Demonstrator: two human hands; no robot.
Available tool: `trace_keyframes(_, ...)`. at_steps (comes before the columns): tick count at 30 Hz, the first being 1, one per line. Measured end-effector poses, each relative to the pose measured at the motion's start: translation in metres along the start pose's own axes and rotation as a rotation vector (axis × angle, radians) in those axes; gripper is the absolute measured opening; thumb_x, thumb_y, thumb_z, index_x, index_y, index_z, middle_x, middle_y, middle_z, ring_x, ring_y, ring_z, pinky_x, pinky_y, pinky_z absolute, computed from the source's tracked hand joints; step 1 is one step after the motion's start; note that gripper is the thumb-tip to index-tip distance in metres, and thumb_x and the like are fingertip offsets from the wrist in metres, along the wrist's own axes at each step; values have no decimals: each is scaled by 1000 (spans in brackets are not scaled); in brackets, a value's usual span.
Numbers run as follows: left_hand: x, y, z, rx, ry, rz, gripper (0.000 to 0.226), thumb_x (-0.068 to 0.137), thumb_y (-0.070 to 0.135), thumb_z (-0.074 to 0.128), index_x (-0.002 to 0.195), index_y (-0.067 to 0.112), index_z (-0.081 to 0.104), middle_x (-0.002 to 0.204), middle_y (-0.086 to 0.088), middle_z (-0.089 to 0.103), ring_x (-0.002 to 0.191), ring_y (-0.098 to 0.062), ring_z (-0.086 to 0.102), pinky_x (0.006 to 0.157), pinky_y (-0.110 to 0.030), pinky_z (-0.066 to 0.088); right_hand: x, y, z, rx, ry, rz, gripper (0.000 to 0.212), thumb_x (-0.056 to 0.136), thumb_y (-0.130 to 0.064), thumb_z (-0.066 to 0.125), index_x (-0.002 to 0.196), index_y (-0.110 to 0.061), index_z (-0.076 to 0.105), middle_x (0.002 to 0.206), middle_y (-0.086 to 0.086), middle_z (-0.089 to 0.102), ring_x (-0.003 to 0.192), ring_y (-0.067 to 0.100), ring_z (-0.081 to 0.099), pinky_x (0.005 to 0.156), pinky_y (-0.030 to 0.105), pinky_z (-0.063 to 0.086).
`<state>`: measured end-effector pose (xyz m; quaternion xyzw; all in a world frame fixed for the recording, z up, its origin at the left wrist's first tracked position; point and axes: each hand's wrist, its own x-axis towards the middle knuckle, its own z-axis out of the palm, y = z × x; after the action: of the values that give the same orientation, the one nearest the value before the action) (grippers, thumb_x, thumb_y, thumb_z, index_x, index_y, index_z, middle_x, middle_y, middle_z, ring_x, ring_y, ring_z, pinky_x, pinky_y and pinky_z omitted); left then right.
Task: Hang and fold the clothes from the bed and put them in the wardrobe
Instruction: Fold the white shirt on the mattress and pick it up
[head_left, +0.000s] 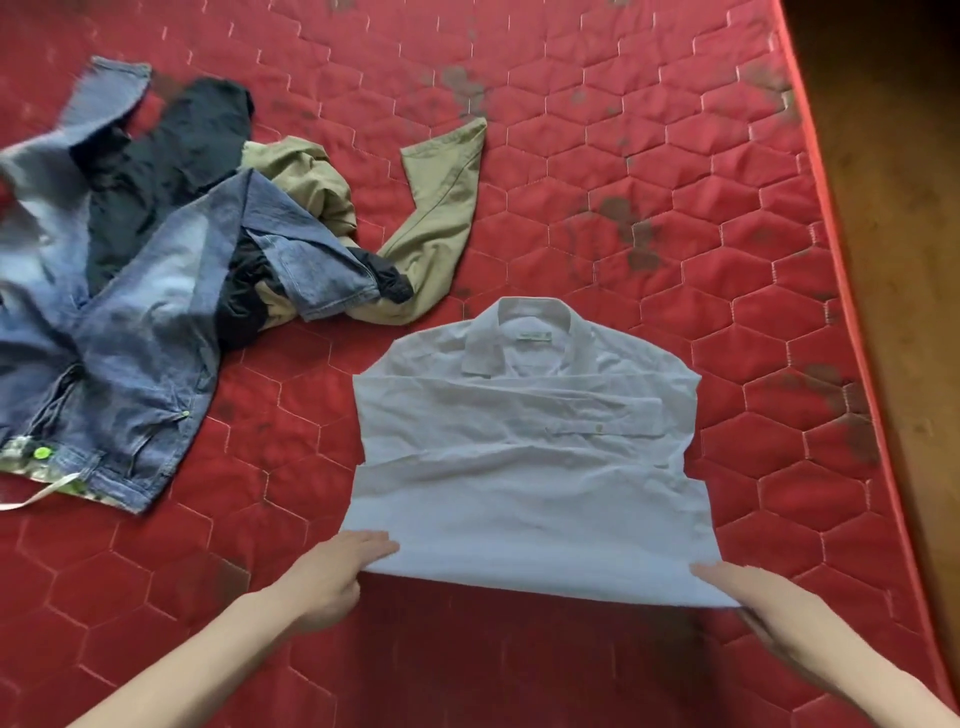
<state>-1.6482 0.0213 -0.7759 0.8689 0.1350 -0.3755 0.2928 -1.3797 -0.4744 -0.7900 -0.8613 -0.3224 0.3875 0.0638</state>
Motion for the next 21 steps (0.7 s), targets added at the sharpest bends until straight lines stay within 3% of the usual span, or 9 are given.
trace_keyframes(2, 0, -11, -5, -50, -8, -40, 77, 85, -11, 34, 148, 30, 52, 162, 8, 40, 151, -8, 34, 117, -9, 15, -7, -6, -9, 130, 99, 91, 104, 77, 5, 83, 121, -82, 47, 105, -38, 71, 95, -10, 67, 83, 7, 45)
trace_keyframes(3, 0, -15, -11, -106, 4, -83, 75, 85, -10, 32, 138, 36, 58, 156, 10, 49, 145, -6, 42, 115, -9, 23, -8, -13, -18, 192, 140, 126, 91, 84, 4, 78, 111, -80, 56, 95, -35, 74, 87, -12, 67, 78, 9, 46)
trace_keyframes(6, 8, -23, -40, -252, 66, -162, 59, 92, -3, 39, 110, 46, 68, 128, 17, 68, 115, -5, 66, 98, -13, 47, 1, -31, -41, 412, 263, 171, 58, 89, 8, 73, 94, -49, 81, 87, -16, 79, 82, -10, 67, 79, 10, 47)
trace_keyframes(10, 22, -28, -87, -381, 339, -161, 24, 101, 11, 60, 87, 26, 72, 81, 8, 73, 75, -6, 65, 71, -28, 49, 35, -47, -65, 608, 439, 254, 31, 94, -5, 72, 87, -33, 82, 79, -15, 77, 72, -11, 61, 70, 9, 45)
trace_keyframes(12, 33, -26, -106, -550, 446, -188, 15, 100, 14, 66, 89, 20, 74, 79, 5, 76, 70, -6, 65, 71, -32, 50, 57, -54, -75, 677, 529, 283, 23, 98, -12, 69, 90, -32, 77, 68, -19, 67, 62, -6, 54, 59, 12, 42)
trace_keyframes(14, 48, -20, -122, -768, 522, -232, 9, 99, 13, 68, 93, 11, 74, 81, -3, 79, 76, -14, 72, 76, -33, 54, 81, -62, -84, 682, 605, 315, 19, 103, -21, 63, 86, -24, 72, 60, -13, 53, 57, 5, 41, 50, 26, 34)
trace_keyframes(17, 78, -19, -141, -817, 663, -219, 12, 100, 18, 68, 92, 10, 73, 82, -8, 76, 73, -13, 64, 69, -24, 50, 123, -66, -98, 635, 707, 347, 37, 107, -28, 55, 73, -16, 48, 62, -8, 39, 61, 17, 36, 56, 36, 31)
trace_keyframes(19, 101, -18, -152, -832, 727, -192, 14, 102, 21, 64, 94, 11, 70, 79, -7, 69, 71, -9, 59, 66, -24, 47, 152, -69, -109, 606, 748, 364, 39, 108, -30, 51, 74, -14, 43, 64, -2, 40, 62, 21, 37, 59, 37, 34)
trace_keyframes(21, 126, -17, -161, -836, 783, -173, 17, 105, 21, 59, 97, 8, 65, 80, -4, 64, 69, -6, 56, 65, -25, 47, 183, -69, -119, 561, 765, 385, 38, 109, -31, 48, 77, -12, 41, 66, 6, 44, 64, 29, 42, 63, 47, 36)
